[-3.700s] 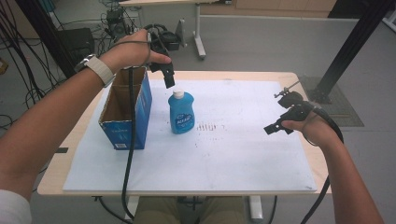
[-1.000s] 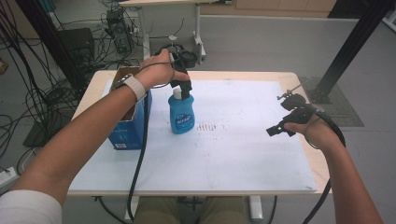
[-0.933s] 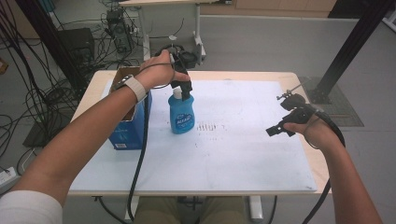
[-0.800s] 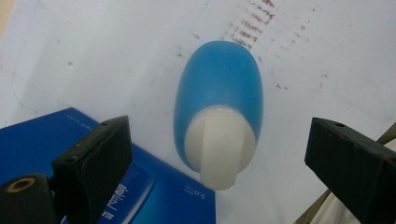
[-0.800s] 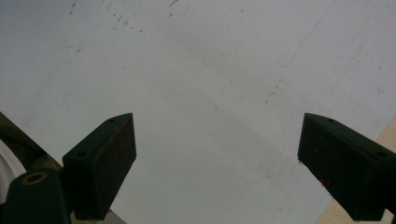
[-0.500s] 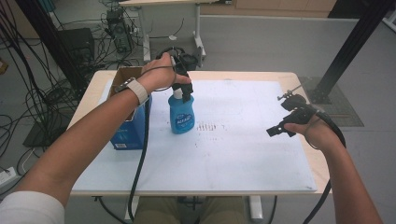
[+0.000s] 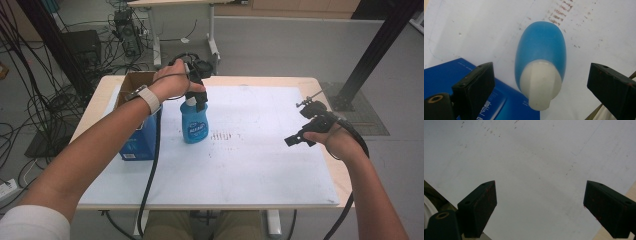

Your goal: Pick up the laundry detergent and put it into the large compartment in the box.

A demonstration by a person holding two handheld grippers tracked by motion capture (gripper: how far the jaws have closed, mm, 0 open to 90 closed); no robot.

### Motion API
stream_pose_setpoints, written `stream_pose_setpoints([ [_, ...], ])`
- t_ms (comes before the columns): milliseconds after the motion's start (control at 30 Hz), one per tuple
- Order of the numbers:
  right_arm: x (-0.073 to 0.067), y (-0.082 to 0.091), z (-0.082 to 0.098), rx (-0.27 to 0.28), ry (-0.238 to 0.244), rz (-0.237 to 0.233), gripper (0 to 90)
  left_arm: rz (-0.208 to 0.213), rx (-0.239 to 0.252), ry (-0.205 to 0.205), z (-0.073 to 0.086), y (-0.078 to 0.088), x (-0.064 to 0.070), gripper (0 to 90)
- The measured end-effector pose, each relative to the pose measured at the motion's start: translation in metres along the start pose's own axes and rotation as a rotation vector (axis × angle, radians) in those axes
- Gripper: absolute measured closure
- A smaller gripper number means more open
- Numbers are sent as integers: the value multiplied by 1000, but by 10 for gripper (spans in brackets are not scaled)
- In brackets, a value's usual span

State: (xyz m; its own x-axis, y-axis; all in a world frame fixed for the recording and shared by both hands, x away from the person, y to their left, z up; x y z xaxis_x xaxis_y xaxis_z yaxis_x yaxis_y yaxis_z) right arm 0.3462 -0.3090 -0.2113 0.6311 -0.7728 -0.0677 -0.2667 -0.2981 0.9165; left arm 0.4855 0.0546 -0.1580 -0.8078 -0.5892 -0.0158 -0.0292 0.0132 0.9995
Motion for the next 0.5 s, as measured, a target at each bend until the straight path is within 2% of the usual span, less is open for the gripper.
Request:
stream_pose_setpoints([
  [500,1,1,2,0,-1,0,115,9,4,3,-1,0,0,84],
])
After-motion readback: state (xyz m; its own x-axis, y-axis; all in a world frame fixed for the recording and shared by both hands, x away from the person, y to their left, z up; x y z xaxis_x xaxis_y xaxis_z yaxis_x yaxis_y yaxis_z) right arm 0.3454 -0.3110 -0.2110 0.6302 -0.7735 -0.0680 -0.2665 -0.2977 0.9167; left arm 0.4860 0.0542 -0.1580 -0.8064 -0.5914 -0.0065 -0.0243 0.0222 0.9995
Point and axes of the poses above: each handheld gripper's, and its own axes: y roughly backward along the jaws, z roughly out of its underside, x roughly to its right, the point moved 5 cm from there along -y, roughly forward along the jaws, and after that the axes turned 2 degrees about y, right-handed, at the moved point
